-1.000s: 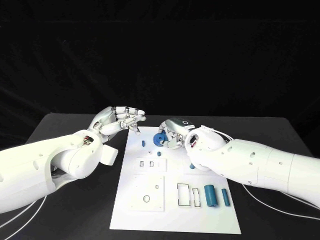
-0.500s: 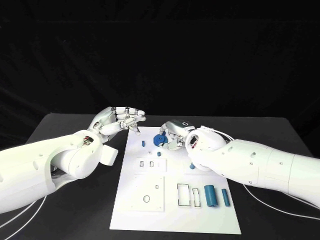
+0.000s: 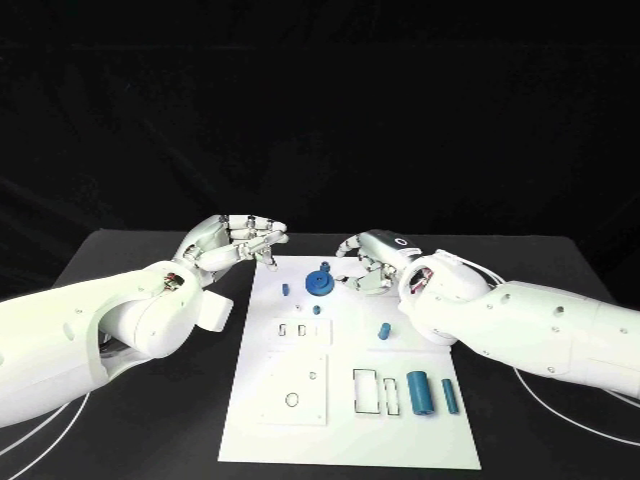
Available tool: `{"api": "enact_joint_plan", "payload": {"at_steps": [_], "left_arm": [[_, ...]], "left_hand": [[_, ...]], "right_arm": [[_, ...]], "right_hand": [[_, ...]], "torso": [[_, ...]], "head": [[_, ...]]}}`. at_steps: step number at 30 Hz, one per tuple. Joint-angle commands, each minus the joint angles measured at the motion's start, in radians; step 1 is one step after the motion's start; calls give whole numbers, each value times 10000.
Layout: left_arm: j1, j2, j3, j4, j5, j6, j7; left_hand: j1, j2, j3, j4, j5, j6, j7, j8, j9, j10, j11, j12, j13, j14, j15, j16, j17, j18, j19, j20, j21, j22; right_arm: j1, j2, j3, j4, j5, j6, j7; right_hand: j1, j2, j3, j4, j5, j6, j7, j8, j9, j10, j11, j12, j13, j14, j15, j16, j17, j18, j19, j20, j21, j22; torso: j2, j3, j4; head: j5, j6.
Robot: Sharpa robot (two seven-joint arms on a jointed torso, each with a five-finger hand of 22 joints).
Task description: Assemble the parts on the task board
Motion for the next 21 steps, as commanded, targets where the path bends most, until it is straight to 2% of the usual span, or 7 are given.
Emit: {"api": "enact_joint_plan", "payload": {"at_steps": [1, 3, 6, 9, 14, 21], "left_arm": [[14, 4, 6, -23, 40, 171, 59], [13, -1, 6, -36, 40, 176, 59], [12, -5, 5, -54, 34, 198, 74], [10, 18, 5, -73, 24, 230, 88], [6, 63, 4, -116, 12, 274, 97], [0, 113, 1, -184, 7, 311, 103]], "left_hand": [[50, 42, 41, -13, 2, -58, 27, -61, 10, -29, 20, -51, 16, -48, 1, -53, -15, 43, -71, -3, 35, 12], [50, 42, 41, -13, 2, -58, 27, -61, 10, -29, 20, -51, 16, -48, 1, -53, -15, 43, -71, -3, 35, 12], [52, 33, 43, -20, 1, -62, 27, -64, 11, -32, 22, -53, 15, -51, 2, -58, -19, 43, -79, -2, 43, 17], [130, -45, 63, -113, 1, -77, 25, -75, 18, -38, 22, -60, 14, -80, 2, -89, -38, 44, -130, 0, 85, 46], [165, -82, 75, -161, 0, -77, 28, -78, 25, -36, 24, -62, 14, -91, 4, -104, -48, 43, -162, 1, 114, 66], [165, -82, 75, -161, 0, -77, 28, -78, 25, -36, 24, -62, 14, -91, 4, -104, -48, 43, -162, 1, 114, 66]], "right_arm": [[181, -527, 25, 399, 1052, -336, 522], [284, -888, 32, 554, 1413, 63, 518], [420, -1585, 39, 643, 2160, 1117, 738], [466, -2083, 34, 557, 2524, 1732, 1009], [394, -2553, 11, 276, 2693, 1987, 1115], [179, -2766, -6, -200, 2670, 2022, 1228]], "right_hand": [[117, -8, -100, 12, -33, -59, 8, -62, -11, 68, 13, -13, 1584, 895, 67, 30, 2051, -143, 1046, 59, 44, 2627], [157, -9, -117, -5, -47, -35, -1, -60, -5, 71, 10, -9, 1588, 894, 67, 29, 2050, -143, 1046, 62, 44, 2627], [485, -2, -112, -181, -18, 125, -40, -47, 30, 24, -22, -64, 1540, 884, 45, 14, 2011, -143, 1046, 50, 44, 2627], [862, -42, 0, -439, 62, 284, -118, -15, 66, -5, -88, -100, 1512, 885, -23, 15, 2022, -143, 1046, 1, 44, 2627], [912, -144, -24, -508, 78, 315, -136, -12, 75, -45, -114, -148, 1470, 889, -59, 21, 2044, -143, 1046, -33, 44, 2627], [951, -213, -73, -555, 83, 266, -133, -47, 68, -66, -112, -173, 1449, 890, -58, 23, 2053, -143, 1046, -43, 44, 2627]], "torso": [[-84, 24, -95], [-113, 35, -133], [-163, 51, -221], [-188, 95, -284], [-217, 165, -352], [-224, 246, -355]], "head": [[9, 35], [9, 36], [-8, 37], [-45, 38], [10, 4], [55, -60]]}}
